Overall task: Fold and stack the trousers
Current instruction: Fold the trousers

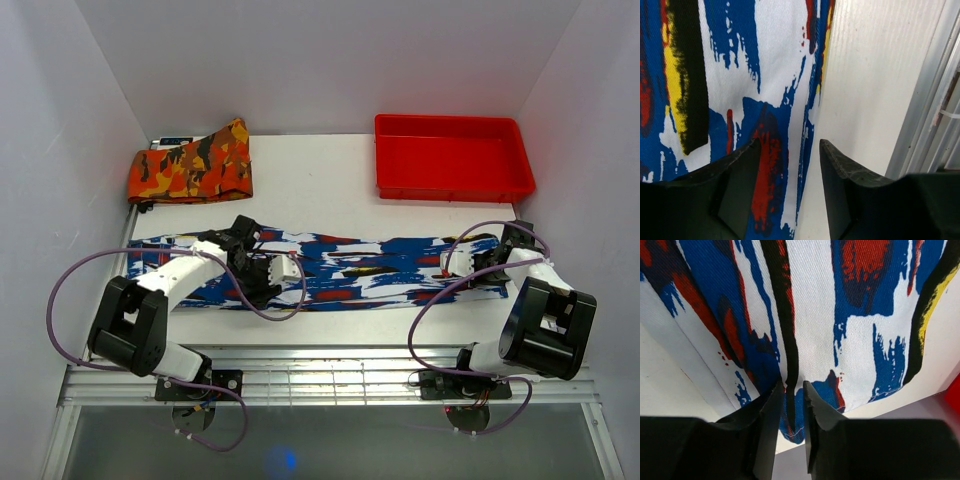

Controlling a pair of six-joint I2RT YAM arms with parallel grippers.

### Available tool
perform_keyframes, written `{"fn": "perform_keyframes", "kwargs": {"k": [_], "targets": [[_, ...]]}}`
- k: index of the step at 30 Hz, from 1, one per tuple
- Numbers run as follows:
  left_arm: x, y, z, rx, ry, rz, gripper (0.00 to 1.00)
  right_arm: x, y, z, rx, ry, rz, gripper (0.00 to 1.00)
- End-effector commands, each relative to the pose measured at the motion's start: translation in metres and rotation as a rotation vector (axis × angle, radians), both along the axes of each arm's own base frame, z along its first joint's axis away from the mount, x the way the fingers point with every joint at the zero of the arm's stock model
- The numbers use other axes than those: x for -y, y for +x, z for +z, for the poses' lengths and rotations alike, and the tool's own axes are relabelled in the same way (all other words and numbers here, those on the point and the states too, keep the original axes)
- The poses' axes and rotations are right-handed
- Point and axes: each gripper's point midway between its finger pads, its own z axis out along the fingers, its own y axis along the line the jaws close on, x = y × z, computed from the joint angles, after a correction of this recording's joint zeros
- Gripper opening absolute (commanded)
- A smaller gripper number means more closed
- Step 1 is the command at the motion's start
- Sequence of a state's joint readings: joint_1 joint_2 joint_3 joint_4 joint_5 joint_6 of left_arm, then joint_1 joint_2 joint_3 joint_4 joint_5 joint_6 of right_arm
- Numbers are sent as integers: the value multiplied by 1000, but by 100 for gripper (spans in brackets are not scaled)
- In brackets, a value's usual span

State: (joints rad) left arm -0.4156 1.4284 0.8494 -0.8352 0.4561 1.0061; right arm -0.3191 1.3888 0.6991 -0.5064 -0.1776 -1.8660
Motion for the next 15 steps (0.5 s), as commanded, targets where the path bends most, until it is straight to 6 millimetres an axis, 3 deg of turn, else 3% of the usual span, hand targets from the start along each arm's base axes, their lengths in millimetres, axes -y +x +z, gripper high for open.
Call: {"fn": "perform_keyframes", "kwargs": {"k": [1, 7, 11, 15], "targets": [[11, 17, 11, 105, -34, 3, 60, 0, 0, 3, -4, 5, 2, 28], [22, 15, 3, 127, -23, -16, 56, 1, 2, 2, -9, 13, -18, 23], [28, 9, 3, 108, -32, -47, 47, 0, 4, 5, -2, 18, -22, 23], [33, 3, 8, 94, -57, -67, 50, 1, 6, 5, -1, 22, -26, 24]]}}
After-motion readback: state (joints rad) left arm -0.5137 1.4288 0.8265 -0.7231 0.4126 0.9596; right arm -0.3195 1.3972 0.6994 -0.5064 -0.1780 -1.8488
